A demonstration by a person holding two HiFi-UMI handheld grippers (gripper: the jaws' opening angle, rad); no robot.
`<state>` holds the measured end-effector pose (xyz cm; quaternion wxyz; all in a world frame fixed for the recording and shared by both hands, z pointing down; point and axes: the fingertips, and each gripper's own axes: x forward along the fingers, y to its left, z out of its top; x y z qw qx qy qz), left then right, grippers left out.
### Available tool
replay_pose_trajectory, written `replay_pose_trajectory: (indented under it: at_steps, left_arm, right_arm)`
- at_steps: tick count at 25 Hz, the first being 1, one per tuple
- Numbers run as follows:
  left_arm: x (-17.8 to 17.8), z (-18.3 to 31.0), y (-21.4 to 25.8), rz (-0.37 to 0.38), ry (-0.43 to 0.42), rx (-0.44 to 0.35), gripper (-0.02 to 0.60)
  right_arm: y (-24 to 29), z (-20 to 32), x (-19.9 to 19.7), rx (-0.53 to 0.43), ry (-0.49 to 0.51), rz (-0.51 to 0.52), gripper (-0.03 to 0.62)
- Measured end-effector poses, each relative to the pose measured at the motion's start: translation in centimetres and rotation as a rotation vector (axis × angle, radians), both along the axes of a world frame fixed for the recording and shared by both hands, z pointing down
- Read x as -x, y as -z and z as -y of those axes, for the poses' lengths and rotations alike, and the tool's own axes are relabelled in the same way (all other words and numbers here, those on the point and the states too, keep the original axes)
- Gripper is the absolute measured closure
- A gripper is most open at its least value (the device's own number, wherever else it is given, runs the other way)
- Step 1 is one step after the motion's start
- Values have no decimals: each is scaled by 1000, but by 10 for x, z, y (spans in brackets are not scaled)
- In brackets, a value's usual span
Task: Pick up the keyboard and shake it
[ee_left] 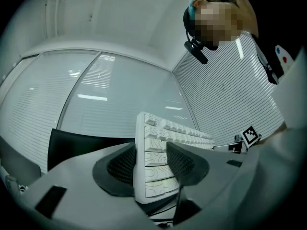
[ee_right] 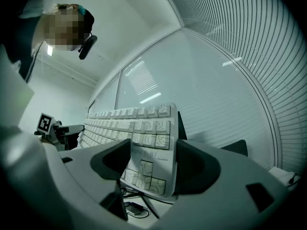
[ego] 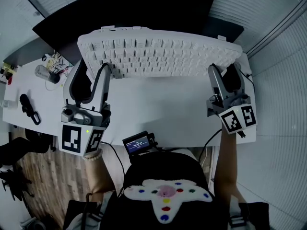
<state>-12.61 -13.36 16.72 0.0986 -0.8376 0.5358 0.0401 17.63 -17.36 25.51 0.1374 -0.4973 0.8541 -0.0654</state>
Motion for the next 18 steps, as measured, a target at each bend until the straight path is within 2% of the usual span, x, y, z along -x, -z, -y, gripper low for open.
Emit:
replay_pose_trajectory:
  at_steps: [5,8,13,18]
  left_arm:
    - [1,1,-6,-50,4,41,376]
    - [2,4,-13,-80,7,101,376]
    - [12,15,-103,-103,12,257,376]
    - [17,15,-151,-117,30,391,374]
  right_arm:
    - [8,-1,-3,37,4,-52,278]
    - [8,-1,-4,96,10,-89,278]
    - [-71,1,8,250,6,-124,278]
    - [-118,-1,9,358,36,-150,278]
